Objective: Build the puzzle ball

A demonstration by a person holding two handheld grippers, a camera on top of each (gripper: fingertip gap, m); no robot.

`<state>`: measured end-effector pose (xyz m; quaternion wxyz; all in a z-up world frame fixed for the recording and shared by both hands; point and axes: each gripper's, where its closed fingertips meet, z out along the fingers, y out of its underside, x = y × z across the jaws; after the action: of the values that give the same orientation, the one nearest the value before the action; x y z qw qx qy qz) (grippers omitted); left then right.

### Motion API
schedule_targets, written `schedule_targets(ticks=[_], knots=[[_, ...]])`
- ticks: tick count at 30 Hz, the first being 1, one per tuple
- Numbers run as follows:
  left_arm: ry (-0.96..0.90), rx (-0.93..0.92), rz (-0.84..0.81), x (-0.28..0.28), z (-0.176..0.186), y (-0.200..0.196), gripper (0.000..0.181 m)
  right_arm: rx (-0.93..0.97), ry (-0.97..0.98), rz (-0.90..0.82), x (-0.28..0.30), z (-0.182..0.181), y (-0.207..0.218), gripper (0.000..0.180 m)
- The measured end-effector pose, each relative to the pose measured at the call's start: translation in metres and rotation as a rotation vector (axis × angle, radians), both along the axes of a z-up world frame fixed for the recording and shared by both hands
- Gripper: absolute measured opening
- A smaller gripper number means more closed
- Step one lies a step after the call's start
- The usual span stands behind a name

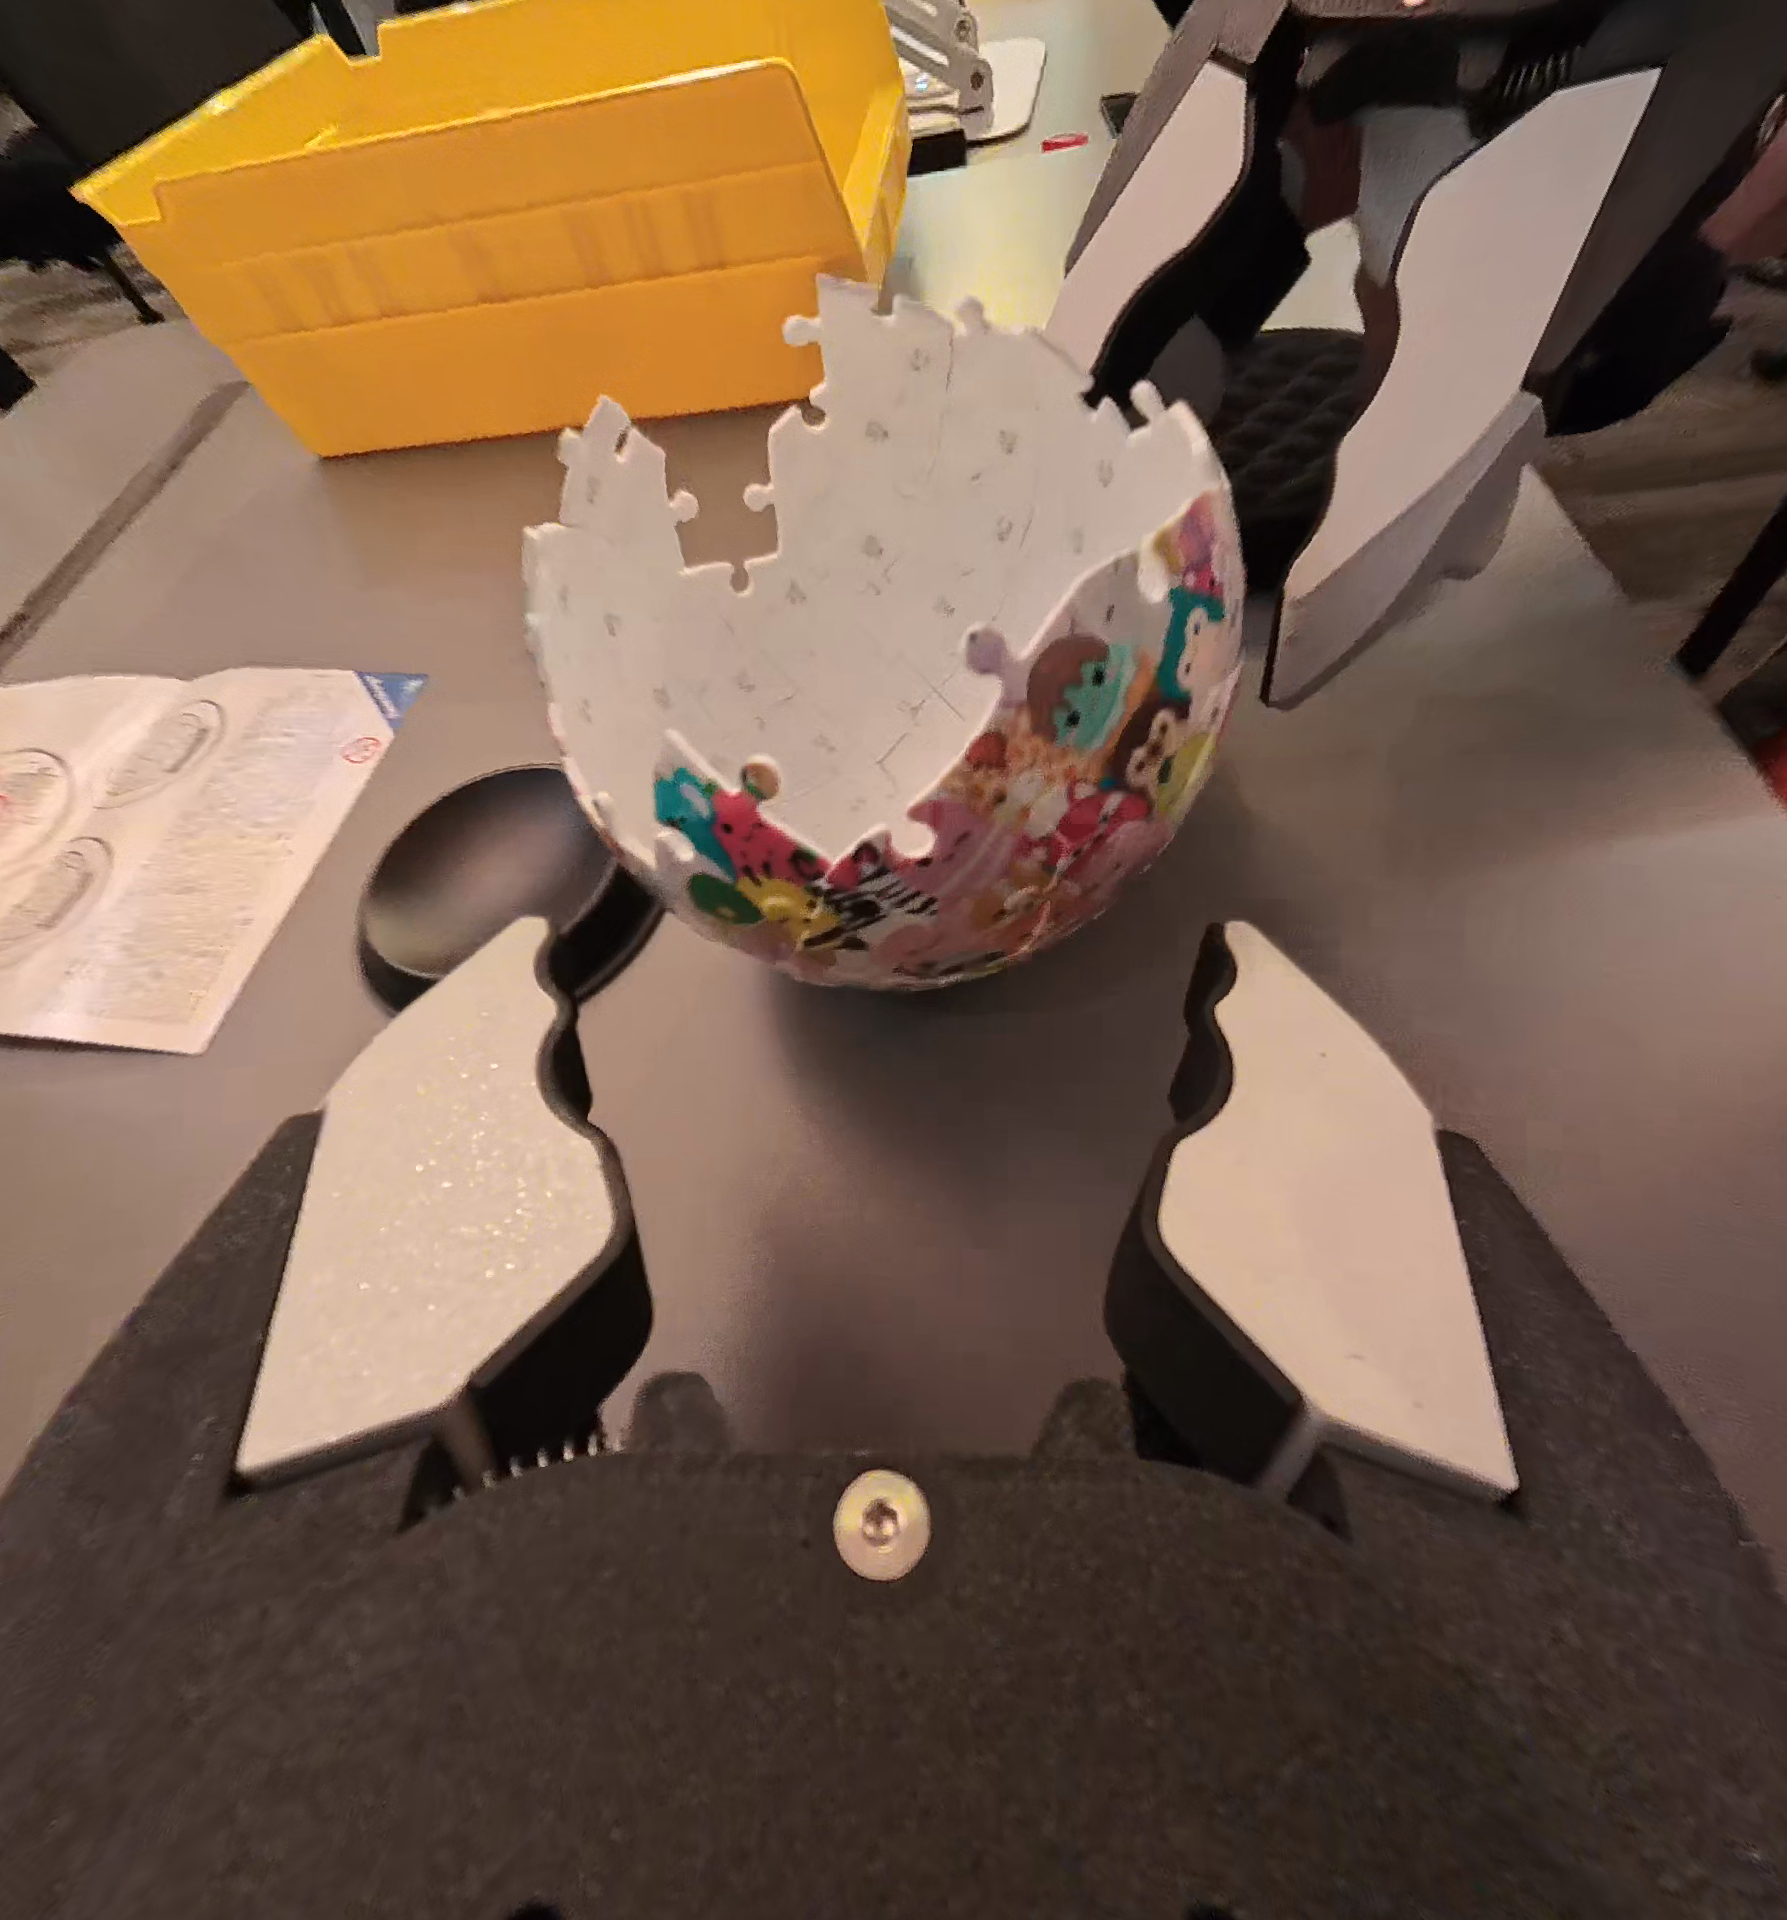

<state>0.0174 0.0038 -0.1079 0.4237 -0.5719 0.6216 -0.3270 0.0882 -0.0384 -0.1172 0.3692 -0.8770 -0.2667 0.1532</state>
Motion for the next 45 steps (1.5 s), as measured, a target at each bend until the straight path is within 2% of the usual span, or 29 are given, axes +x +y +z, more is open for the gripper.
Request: schedule_targets(ticks=[3,9,22,27,45], knots=[[-0.009,-0.004,-0.041,-0.001,0.006,0.003,0.109,0.008,0.009,0.016,-0.002,0.0,0.001,0.084],[-0.004,-0.128,-0.091,0.001,0.008,0.009,0.112,0.024,0.009,0.016,-0.002,0.0,0.003,0.084],[0.091,-0.09,-0.205,0.007,-0.014,0.003,0.124,0.058,0.013,0.101,-0.005,0.001,0.004,0.084],[0.056,-0.125,-0.197,0.01,-0.008,0.011,0.123,0.057,0.01,0.096,-0.003,-0.003,0.007,0.084],[0.029,-0.117,-0.218,0.018,-0.004,0.0,0.112,0.076,0.004,0.129,-0.005,-0.005,0.014,0.086]])
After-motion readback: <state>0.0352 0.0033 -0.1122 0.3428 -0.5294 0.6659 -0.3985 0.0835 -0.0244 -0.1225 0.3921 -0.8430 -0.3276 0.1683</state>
